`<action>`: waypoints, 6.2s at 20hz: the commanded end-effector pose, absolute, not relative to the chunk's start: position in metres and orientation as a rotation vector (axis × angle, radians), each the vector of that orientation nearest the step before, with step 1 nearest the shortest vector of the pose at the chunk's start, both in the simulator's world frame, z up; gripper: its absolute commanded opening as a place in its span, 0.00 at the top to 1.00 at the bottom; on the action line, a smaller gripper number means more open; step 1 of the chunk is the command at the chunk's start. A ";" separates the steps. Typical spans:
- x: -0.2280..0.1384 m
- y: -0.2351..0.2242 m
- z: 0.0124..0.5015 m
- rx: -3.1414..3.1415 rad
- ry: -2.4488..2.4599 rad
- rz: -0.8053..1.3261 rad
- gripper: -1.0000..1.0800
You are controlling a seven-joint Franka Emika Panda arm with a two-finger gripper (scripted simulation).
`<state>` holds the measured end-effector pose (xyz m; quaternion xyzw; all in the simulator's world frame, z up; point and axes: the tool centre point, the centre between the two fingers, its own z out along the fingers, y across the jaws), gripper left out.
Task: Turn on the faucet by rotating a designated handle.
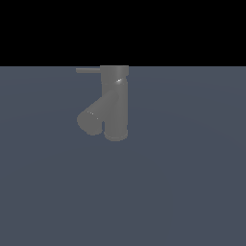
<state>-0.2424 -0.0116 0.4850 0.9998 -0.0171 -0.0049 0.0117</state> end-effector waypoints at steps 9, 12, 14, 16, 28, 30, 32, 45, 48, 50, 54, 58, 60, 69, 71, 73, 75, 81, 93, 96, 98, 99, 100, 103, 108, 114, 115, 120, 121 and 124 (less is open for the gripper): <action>-0.243 -0.025 0.495 3.088 -0.126 0.016 1.00; -0.244 -0.027 0.496 3.083 -0.127 0.018 1.00; -0.243 -0.026 0.496 3.086 -0.128 0.017 1.00; -0.241 -0.025 0.496 3.089 -0.136 0.016 1.00; -0.206 -0.018 0.494 3.138 -0.334 -0.003 1.00; -0.196 -0.016 0.492 3.147 -0.395 -0.011 1.00; -0.184 -0.013 0.491 3.155 -0.465 -0.022 1.00; -0.100 0.008 0.465 3.109 -0.992 -0.125 1.00; -0.081 0.013 0.457 3.073 -1.115 -0.149 1.00; -0.068 0.017 0.450 3.044 -1.197 -0.163 1.00; -0.043 0.026 0.436 2.974 -1.356 -0.189 1.00; -0.020 0.035 0.421 2.891 -1.509 -0.207 1.00; -0.008 0.040 0.413 2.845 -1.582 -0.213 1.00; 0.041 0.064 0.373 2.612 -1.884 -0.210 1.00; 0.051 0.070 0.363 2.557 -1.945 -0.202 1.00; 0.061 0.076 0.354 2.500 -2.002 -0.191 1.00; 0.070 0.083 0.344 2.443 -2.058 -0.178 1.00; 0.096 0.104 0.315 2.273 -2.209 -0.123 1.00; 0.125 0.137 0.275 2.058 -2.377 -0.019 1.00; 0.128 0.141 0.271 2.036 -2.394 -0.006 1.00; 0.129 0.142 0.270 2.028 -2.399 -0.001 1.00; 0.129 0.143 0.269 2.026 -2.401 0.000 1.00; 0.129 0.143 0.269 2.026 -2.401 0.000 1.00; 0.129 0.143 0.269 2.026 -2.401 0.000 1.00; 0.121 0.144 0.269 2.027 -2.400 -0.001 1.00; 0.108 0.145 0.269 2.027 -2.400 -0.001 1.00; 0.106 0.145 0.269 2.027 -2.400 -0.001 1.00; 0.095 0.147 0.269 2.027 -2.400 -0.001 1.00; 0.092 0.147 0.269 2.027 -2.400 -0.001 1.00; 0.085 0.148 0.269 2.027 -2.400 -0.001 1.00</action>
